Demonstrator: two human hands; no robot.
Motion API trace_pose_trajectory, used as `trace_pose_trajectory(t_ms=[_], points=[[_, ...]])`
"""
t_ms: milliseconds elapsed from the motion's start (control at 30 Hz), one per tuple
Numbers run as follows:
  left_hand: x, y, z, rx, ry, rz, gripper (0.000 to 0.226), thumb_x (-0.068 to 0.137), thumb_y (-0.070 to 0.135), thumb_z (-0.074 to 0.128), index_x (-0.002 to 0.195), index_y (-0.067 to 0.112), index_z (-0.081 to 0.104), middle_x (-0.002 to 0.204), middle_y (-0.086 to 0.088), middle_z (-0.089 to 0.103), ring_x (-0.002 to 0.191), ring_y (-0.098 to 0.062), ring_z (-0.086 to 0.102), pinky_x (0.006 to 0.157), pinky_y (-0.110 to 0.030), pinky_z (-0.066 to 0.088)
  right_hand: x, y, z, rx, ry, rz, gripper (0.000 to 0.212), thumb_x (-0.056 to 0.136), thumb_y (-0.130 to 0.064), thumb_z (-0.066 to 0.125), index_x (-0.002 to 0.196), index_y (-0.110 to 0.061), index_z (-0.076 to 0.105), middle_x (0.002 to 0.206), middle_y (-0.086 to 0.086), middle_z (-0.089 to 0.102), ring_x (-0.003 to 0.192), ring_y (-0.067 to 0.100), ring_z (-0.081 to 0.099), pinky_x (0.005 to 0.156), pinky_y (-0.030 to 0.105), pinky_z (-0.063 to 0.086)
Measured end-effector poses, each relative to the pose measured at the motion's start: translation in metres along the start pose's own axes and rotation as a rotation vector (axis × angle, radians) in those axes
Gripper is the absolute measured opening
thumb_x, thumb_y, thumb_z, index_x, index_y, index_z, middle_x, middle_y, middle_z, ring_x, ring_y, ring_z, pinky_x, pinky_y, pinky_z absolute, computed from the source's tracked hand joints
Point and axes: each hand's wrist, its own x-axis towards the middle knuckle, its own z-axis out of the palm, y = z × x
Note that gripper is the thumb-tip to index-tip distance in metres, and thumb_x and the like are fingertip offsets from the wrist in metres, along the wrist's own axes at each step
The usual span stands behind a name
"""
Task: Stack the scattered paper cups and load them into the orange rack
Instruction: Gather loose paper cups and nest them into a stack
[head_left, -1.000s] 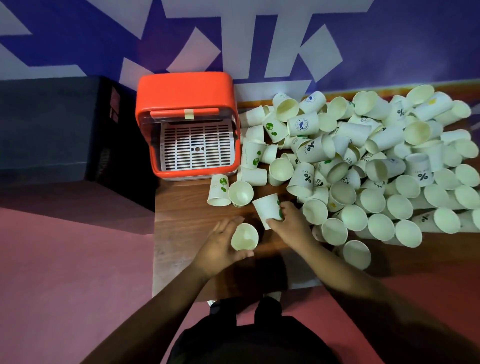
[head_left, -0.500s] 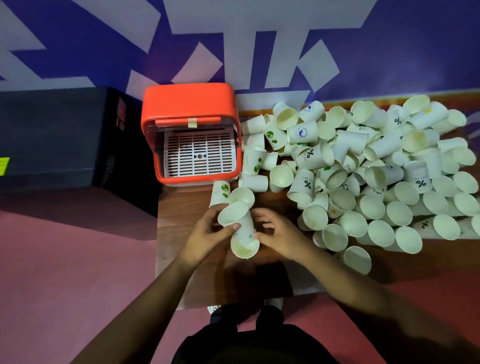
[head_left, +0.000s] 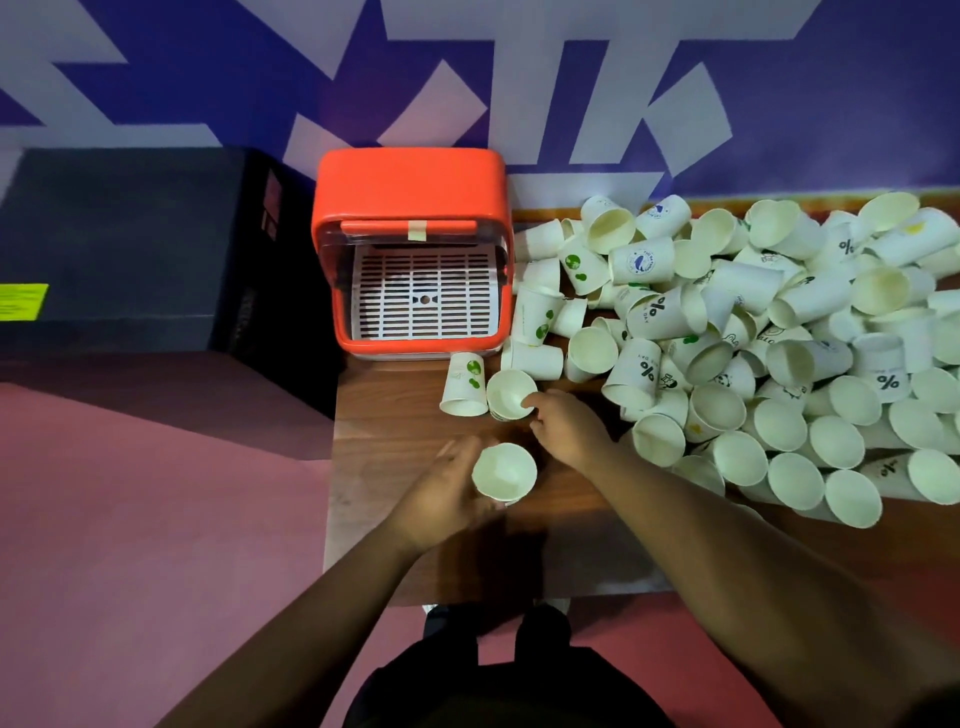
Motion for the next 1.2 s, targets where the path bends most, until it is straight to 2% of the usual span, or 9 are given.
trace_pose_trajectory(t_ms=[300, 400, 500, 567, 633, 733, 833, 933, 1200], points=[[0.002, -0.018, 0.011, 0.003, -0.049, -0.033, 0.079, 0.077, 0.045, 0.081, 0.142, 0.02, 0.043, 0.133, 0.012, 0.042, 0.126, -0.004, 0.042, 0.098, -0.025, 0.044, -0.011, 0.004, -0.007, 0.123, 0.115, -0.071, 0.023, 0.093, -0.034, 0.061, 0.104, -0.016, 0.07, 0.095, 0.001, 0.073, 0.089, 0.02, 0.067, 0.076, 0.036, 0.053], [0.0, -0.025, 0.015, 0.011, -0.064, -0.027, 0.075, 0.082, 0.045, 0.077, 0.145, 0.026, 0.041, 0.138, 0.013, 0.044, 0.129, -0.006, 0.045, 0.104, -0.031, 0.045, -0.028, 0.005, -0.019, 0.247, 0.166, -0.09, 0.021, 0.093, -0.035, 0.061, 0.099, -0.018, 0.072, 0.091, -0.004, 0.068, 0.082, 0.011, 0.061, 0.072, 0.024, 0.046], [0.002, -0.032, 0.017, 0.009, -0.073, -0.057, 0.077, 0.083, 0.045, 0.075, 0.149, 0.029, 0.038, 0.146, 0.012, 0.044, 0.136, -0.007, 0.041, 0.112, -0.031, 0.04, -0.045, 0.007, -0.025, 0.371, 0.266, -0.093, 0.017, 0.088, -0.028, 0.071, 0.097, -0.015, 0.076, 0.123, -0.003, 0.055, 0.098, 0.001, 0.054, 0.082, 0.004, 0.039], [0.003, -0.035, 0.014, -0.016, -0.111, -0.082, 0.083, 0.081, 0.05, 0.075, 0.151, 0.032, 0.035, 0.15, 0.013, 0.041, 0.139, -0.006, 0.038, 0.114, -0.028, 0.035, -0.055, 0.007, -0.029, 0.46, 0.32, -0.082, 0.013, 0.083, -0.026, 0.076, 0.089, -0.014, 0.078, 0.142, -0.006, 0.044, 0.113, 0.001, 0.052, 0.09, 0.007, 0.041], [0.004, -0.038, 0.006, -0.099, -0.132, -0.128, 0.083, 0.08, 0.053, 0.075, 0.151, 0.033, 0.037, 0.149, 0.014, 0.042, 0.136, -0.003, 0.04, 0.112, -0.025, 0.035, -0.063, 0.004, -0.035, 0.481, 0.341, -0.104, 0.01, 0.081, -0.023, 0.078, 0.085, -0.014, 0.079, 0.146, -0.008, 0.043, 0.123, 0.002, 0.05, 0.095, 0.005, 0.037], [0.009, -0.042, -0.011, -0.221, 0.005, -0.265, 0.051, 0.089, 0.039, 0.071, 0.136, 0.026, 0.054, 0.131, 0.003, 0.057, 0.117, -0.011, 0.058, 0.095, -0.021, 0.049, -0.077, -0.007, -0.044, 0.506, 0.344, -0.221, 0.007, 0.08, -0.019, 0.078, 0.081, -0.013, 0.077, 0.144, -0.004, 0.05, 0.127, 0.003, 0.05, 0.097, 0.009, 0.038], [0.027, -0.047, -0.026, -0.112, 0.174, -0.348, 0.028, 0.095, 0.031, 0.064, 0.12, 0.018, 0.06, 0.113, -0.003, 0.063, 0.1, -0.017, 0.063, 0.078, -0.02, 0.046, -0.089, -0.019, -0.049, 0.458, 0.279, -0.263, 0.033, 0.077, -0.03, 0.077, 0.109, -0.026, 0.069, 0.138, -0.014, 0.049, 0.128, 0.001, 0.046, 0.104, 0.023, 0.04], [0.052, -0.047, -0.037, -0.025, 0.243, -0.412, 0.031, 0.095, 0.036, 0.063, 0.114, 0.012, 0.058, 0.113, -0.007, 0.064, 0.104, -0.026, 0.062, 0.084, -0.033, 0.047, -0.095, -0.027, -0.05, 0.319, 0.098, -0.184, 0.073, 0.076, -0.041, 0.076, 0.139, -0.037, 0.04, 0.14, -0.018, 0.043, 0.13, 0.004, 0.041, 0.107, 0.028, 0.039], [0.096, -0.052, -0.029, 0.115, 0.078, -0.613, 0.081, 0.085, 0.067, 0.058, 0.139, 0.008, 0.044, 0.141, -0.015, 0.048, 0.126, -0.032, 0.051, 0.095, -0.042, 0.046, -0.087, -0.028, -0.004, -0.051, 0.093, -0.248, 0.084, 0.065, -0.052, 0.08, 0.136, -0.02, 0.047, 0.132, -0.002, 0.048, 0.122, 0.022, 0.044, 0.104, 0.036, 0.036]])
